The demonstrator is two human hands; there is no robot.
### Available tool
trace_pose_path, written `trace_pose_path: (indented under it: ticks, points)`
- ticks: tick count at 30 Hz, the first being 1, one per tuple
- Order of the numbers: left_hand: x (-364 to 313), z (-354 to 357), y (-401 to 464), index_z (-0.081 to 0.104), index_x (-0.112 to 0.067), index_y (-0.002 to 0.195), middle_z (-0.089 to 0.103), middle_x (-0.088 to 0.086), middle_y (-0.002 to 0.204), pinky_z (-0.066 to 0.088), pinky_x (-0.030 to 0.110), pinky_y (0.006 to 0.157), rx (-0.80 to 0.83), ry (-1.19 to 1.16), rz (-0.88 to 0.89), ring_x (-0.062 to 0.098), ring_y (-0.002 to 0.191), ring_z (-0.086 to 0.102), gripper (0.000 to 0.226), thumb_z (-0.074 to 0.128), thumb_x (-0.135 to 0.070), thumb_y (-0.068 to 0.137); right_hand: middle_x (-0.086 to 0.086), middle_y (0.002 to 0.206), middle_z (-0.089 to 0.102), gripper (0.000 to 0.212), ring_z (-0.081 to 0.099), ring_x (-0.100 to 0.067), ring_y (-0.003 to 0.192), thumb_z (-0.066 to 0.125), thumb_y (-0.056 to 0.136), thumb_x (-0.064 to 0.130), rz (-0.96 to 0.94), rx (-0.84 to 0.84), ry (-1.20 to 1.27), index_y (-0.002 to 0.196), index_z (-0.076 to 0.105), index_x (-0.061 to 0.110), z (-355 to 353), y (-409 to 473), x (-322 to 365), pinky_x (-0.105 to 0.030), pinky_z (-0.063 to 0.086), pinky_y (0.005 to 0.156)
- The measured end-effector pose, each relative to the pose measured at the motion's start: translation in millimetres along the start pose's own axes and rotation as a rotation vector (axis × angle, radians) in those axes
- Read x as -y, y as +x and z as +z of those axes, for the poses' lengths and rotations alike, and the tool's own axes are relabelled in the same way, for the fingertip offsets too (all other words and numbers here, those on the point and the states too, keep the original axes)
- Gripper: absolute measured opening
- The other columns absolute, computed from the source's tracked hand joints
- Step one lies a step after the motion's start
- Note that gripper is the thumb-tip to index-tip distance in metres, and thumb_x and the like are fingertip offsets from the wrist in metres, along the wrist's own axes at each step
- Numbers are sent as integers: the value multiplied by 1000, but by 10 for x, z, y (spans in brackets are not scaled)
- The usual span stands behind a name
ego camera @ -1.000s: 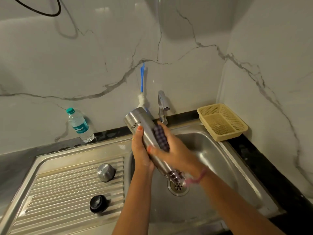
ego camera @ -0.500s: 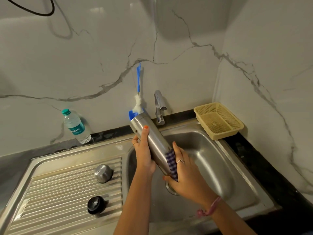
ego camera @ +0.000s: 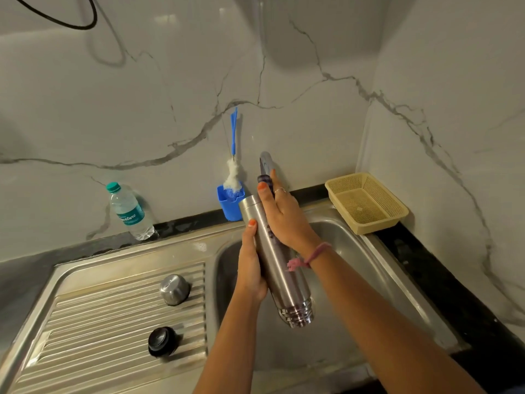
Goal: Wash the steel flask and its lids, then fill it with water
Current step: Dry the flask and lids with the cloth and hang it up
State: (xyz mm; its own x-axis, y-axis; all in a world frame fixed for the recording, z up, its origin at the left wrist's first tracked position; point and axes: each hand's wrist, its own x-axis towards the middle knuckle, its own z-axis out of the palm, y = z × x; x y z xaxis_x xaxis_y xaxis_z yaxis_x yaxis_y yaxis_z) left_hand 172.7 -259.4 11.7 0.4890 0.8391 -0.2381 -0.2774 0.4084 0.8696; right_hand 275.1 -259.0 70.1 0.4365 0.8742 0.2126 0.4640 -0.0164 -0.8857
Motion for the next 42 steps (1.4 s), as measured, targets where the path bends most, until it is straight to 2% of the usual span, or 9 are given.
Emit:
trace_pose_path:
  ticks: [3, 6, 11, 16, 23, 28, 32, 36, 42]
  points:
    - [-13, 3, 42, 58, -19, 129, 70, 20, 114, 54, 50, 93, -10, -44, 23, 33, 100, 68, 69, 54, -66, 79, -3, 153, 33, 66, 36, -27, 136, 21, 97, 60, -117, -4, -102, 154, 6, 30, 50, -251, 2, -38, 31, 110]
    - [-54, -59, 111, 51, -17, 137, 68, 20, 117, 54, 46, 90, -6, -187, 46, 33, 106, 66, 76, 57, -68, 81, -1, 158, 23, 61, 32, -24, 136, 19, 96, 58, -201, -7, -377, 152, 4, 36, 89, -795, -207, -40, 31, 109]
    - [5, -70, 81, 49, -12, 132, 68, 19, 106, 56, 44, 82, -66, -180, -42, 30, 93, 68, 82, 57, -69, 75, -9, 151, 36, 59, 47, -29, 125, 16, 100, 55, -210, -119, -507, 152, 13, 29, 162, -1253, -437, -45, 47, 96]
    - [110, -3, 2, 59, -19, 128, 71, 19, 111, 53, 47, 91, 34, -132, 2, 32, 98, 69, 68, 50, -67, 80, -1, 156, 29, 64, 36, -25, 135, 19, 96, 56, -121, -107, -318, 153, 10, 27, 100, -501, -128, -42, 34, 109]
    - [68, 5, 22, 59, -15, 126, 72, 14, 97, 55, 41, 80, -21, -182, 37, 27, 85, 69, 72, 45, -69, 80, -7, 135, 53, 66, 54, -26, 119, 30, 96, 60, -65, 100, -91, 153, 13, 32, 43, -252, -4, -48, 47, 99]
    - [-30, -125, 54, 52, -9, 133, 69, 13, 93, 55, 36, 74, -67, -238, 56, 24, 82, 68, 81, 43, -71, 82, 8, 156, 23, 98, 29, -14, 135, 51, 81, 69, -166, 112, -350, 150, -10, 36, -34, -1114, -277, -34, 33, 110]
    - [-80, -81, 30, 53, -9, 136, 69, 12, 96, 54, 36, 72, -123, -222, 45, 23, 82, 68, 91, 53, -77, 74, 11, 141, 43, 102, 41, -9, 123, 63, 71, 62, -117, -14, -240, 149, 0, 38, 7, -1387, -469, -24, 39, 102]
    - [-72, 77, 1, 50, -16, 136, 68, 16, 111, 56, 44, 84, -179, -131, 40, 29, 96, 68, 94, 57, -80, 68, 5, 129, 52, 101, 48, -11, 116, 63, 66, 54, -62, -114, -202, 151, 13, 32, -10, -1360, -502, -28, 45, 98]
    - [-144, 134, -3, 52, -22, 128, 68, 12, 115, 57, 47, 90, -205, -28, 112, 29, 103, 69, 74, 72, -59, 67, -2, 141, 47, 100, 54, -21, 114, 56, 71, 59, -141, -164, -492, 152, 11, 22, -33, -1292, -553, -38, 51, 89]
